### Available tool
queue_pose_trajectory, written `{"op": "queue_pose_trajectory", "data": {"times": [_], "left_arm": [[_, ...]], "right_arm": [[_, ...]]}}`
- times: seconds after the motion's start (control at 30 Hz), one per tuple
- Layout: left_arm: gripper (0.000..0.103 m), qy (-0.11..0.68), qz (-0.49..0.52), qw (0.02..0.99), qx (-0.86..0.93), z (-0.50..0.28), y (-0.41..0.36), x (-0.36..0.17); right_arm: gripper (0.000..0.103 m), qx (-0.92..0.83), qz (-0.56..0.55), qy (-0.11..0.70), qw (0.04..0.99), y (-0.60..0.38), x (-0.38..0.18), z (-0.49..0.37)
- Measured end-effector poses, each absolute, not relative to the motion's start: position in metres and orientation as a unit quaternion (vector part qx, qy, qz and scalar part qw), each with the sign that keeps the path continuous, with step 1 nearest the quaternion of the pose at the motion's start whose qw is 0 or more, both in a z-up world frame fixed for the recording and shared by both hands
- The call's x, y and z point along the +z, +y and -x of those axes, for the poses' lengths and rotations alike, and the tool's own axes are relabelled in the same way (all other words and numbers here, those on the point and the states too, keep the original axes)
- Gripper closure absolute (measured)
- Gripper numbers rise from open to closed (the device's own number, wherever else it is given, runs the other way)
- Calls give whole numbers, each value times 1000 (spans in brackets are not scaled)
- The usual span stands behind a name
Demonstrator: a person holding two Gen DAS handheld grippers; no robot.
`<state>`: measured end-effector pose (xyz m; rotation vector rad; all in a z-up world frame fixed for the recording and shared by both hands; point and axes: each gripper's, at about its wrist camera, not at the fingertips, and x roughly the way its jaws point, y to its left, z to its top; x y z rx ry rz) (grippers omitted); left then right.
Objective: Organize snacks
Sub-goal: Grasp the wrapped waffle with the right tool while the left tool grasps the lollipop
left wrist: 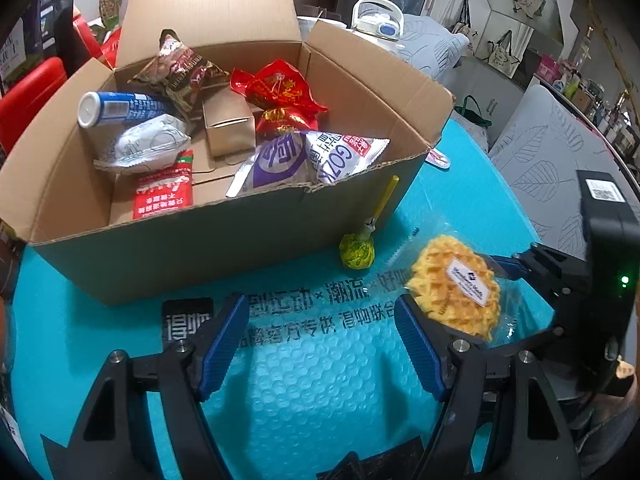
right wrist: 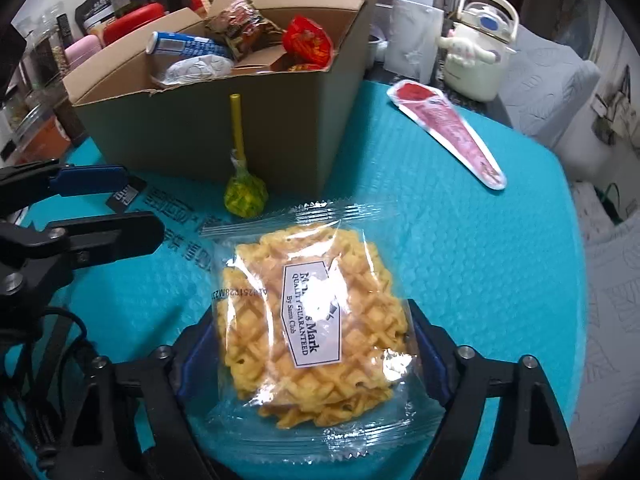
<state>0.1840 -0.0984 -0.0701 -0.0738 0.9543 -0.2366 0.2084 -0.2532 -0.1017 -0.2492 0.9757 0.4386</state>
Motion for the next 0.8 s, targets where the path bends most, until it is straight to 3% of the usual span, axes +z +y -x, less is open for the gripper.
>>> {"op": "queue_pose_trajectory", "data": {"times": [0.33,0.5,0.7,0.8], "left_arm": [[28,451,46,882,-130,-197,-119,-87],[47,448,44,883,-131,-209,-132,-95],[57,443,40,888,-111,-219,-140,-99],[76,440,27,893,-93,-224,-144,-101]], "right_arm": [[23,171,39,433,884,-296,-83,-205],[23,157,20,426,890,-311,-78,-206],[23,152,4,431,890,-320,-81,-210],[23,153,1,434,888,-319,-83,-210]]}}
